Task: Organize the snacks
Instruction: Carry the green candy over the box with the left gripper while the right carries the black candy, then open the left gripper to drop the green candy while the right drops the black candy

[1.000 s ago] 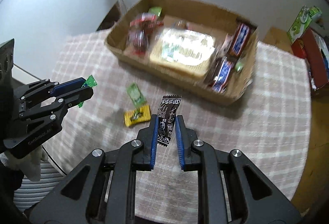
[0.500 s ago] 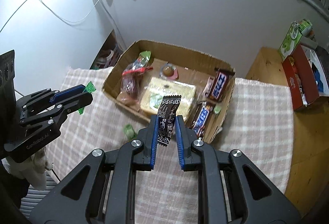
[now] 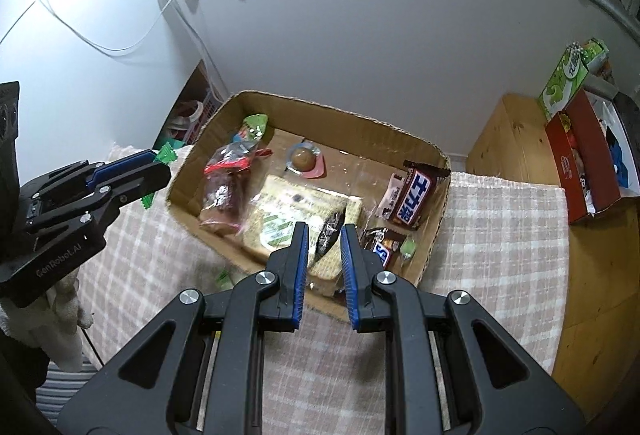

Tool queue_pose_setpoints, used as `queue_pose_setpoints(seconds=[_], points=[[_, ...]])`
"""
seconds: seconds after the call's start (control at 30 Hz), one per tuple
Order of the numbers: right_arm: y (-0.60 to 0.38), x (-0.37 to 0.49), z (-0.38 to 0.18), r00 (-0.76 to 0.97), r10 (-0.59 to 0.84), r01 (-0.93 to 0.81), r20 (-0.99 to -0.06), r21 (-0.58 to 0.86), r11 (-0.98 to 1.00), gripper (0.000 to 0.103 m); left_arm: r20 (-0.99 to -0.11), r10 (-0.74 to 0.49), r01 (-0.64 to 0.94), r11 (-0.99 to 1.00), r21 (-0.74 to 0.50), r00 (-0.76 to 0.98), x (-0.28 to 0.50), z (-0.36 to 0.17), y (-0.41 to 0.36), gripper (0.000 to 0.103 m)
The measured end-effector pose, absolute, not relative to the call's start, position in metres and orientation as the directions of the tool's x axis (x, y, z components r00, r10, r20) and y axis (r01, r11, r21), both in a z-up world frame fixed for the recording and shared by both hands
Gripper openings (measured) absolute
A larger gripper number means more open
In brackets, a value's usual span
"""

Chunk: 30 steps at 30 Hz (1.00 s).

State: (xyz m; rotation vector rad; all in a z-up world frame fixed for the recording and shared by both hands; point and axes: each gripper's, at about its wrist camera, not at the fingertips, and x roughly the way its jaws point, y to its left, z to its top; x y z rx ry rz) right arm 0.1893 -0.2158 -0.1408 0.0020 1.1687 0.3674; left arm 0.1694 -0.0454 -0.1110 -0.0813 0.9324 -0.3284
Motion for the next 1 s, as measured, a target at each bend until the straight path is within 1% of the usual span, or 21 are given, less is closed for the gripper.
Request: queue_pose_setpoints(seconds=[0.2, 0.27, 0.3, 0.33, 0.37, 0.4, 0.43, 0.47, 1.0], points=[[-0.218, 0.200, -0.151, 0.326, 0.288, -0.273, -0.900, 0.202, 0.940, 0.017, -0.785, -0.318, 0.235, 0.946, -0.223, 0.531, 0.186, -0.122, -0.043, 0.019], [-0.221, 0.202, -0.153, 0.327, 0.291, -0.263, -0.899, 0.210, 0.942, 0.017, -0.792, -0.315, 0.229, 0.947, -0.225, 0.523, 0.189, -0.125, -0.042, 0.021], [-0.222, 0.202, -0.153, 0.331, 0.288, -0.259, -0.899, 0.207, 0.944, 0.017, -0.795, -0.312, 0.220, 0.949, -0.228, 0.520, 0.191, -0.127, -0.041, 0.024], [-0.222, 0.203, -0.154, 0.327, 0.294, -0.260, -0.898, 0.213, 0.942, 0.021, -0.798, -0.316, 0.219, 0.947, -0.234, 0.514, 0.192, -0.128, -0.041, 0.027], [-0.223, 0.204, -0.155, 0.322, 0.294, -0.256, -0.900, 0.216, 0.942, 0.026, -0.798, -0.317, 0.221, 0.947, -0.235, 0.512, 0.193, -0.129, -0.041, 0.027], [-0.224, 0.205, -0.155, 0.323, 0.288, -0.247, -0.902, 0.213, 0.945, 0.047, -0.802, -0.310, 0.220, 0.949, -0.227, 0.511, 0.193, -0.129, -0.042, 0.027], [-0.226, 0.205, -0.155, 0.330, 0.284, -0.237, -0.900, 0.213, 0.948, 0.067, -0.805, -0.306, 0.220, 0.950, -0.223, 0.508, 0.194, -0.130, -0.043, 0.029], [-0.228, 0.206, -0.155, 0.336, 0.288, -0.234, -0.897, 0.217, 0.948, 0.070, -0.809, -0.303, 0.216, 0.951, -0.221, 0.504, 0.194, -0.130, -0.043, 0.034], [-0.228, 0.198, -0.147, 0.343, 0.315, -0.236, -0.885, 0.244, 0.941, 0.070, -0.801, -0.283, 0.226, 0.956, -0.189, 0.527, 0.183, -0.115, -0.045, 0.035]])
